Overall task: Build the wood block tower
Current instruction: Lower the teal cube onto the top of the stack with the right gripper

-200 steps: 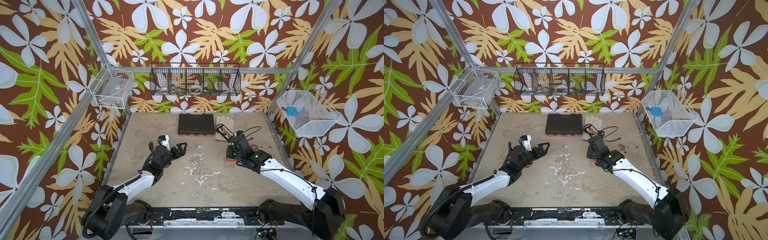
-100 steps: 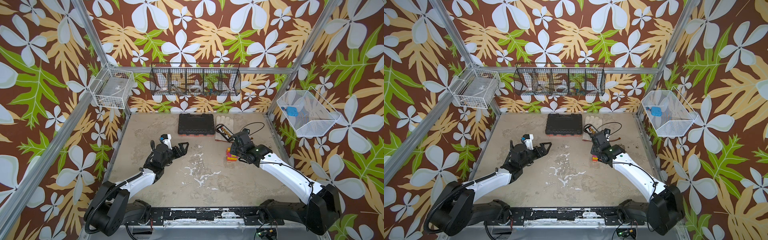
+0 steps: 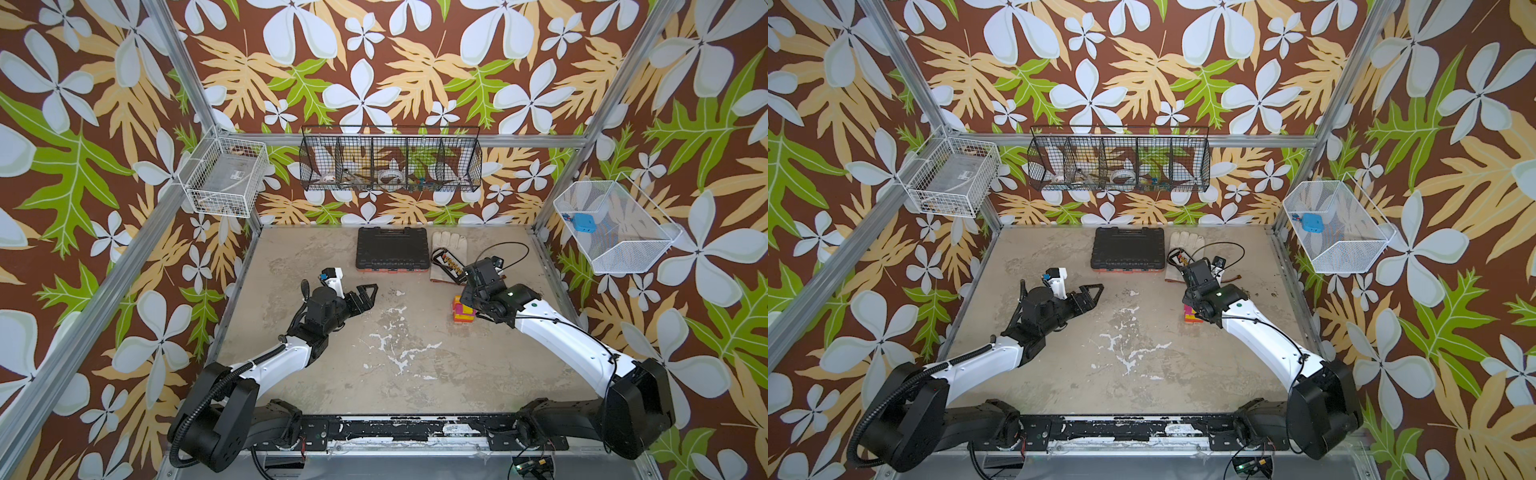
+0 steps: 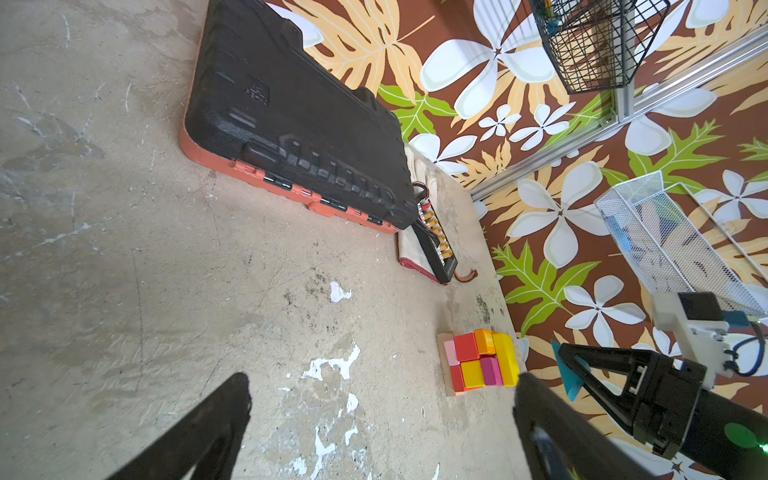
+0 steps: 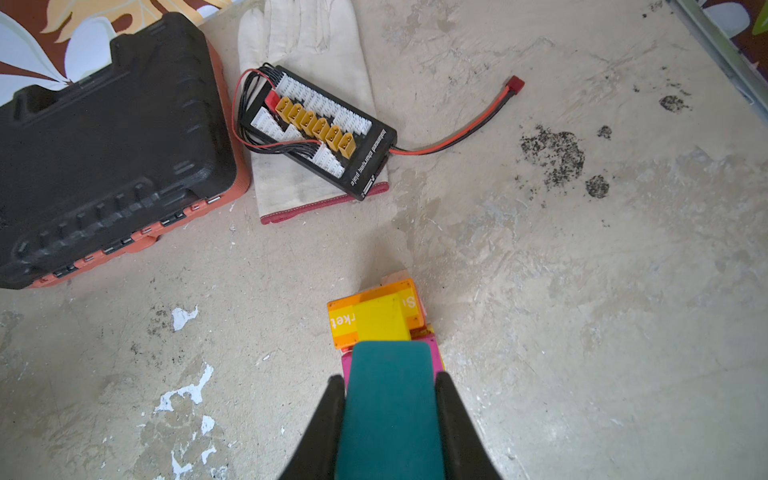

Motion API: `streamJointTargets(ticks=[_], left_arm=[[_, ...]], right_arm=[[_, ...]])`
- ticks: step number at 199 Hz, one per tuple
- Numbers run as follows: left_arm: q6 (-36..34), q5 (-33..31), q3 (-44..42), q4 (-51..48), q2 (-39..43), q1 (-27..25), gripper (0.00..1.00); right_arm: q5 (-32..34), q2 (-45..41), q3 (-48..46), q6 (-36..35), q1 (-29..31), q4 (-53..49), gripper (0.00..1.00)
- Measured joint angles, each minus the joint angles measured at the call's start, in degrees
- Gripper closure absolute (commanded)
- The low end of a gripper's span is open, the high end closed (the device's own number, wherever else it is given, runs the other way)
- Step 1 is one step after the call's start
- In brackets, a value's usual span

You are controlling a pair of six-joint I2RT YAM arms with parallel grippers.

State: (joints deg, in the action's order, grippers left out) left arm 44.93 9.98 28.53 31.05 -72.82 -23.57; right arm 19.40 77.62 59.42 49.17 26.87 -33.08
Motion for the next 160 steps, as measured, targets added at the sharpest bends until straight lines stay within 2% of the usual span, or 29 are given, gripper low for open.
streamJointTargets(ticks=[75,160], left_arm=[[-0.2,0.0,0.3,-0.5,-0.1,0.0,0.0],[-0.2,0.0,0.8,-0.8,-0.9,0.0,0.01]], right_arm=[[-2.1,3.2,-1.0,-1.8,-0.1,1.7,1.0],[-4.8,7.8,0.7,-16.7,-1.8,4.0,1.0]])
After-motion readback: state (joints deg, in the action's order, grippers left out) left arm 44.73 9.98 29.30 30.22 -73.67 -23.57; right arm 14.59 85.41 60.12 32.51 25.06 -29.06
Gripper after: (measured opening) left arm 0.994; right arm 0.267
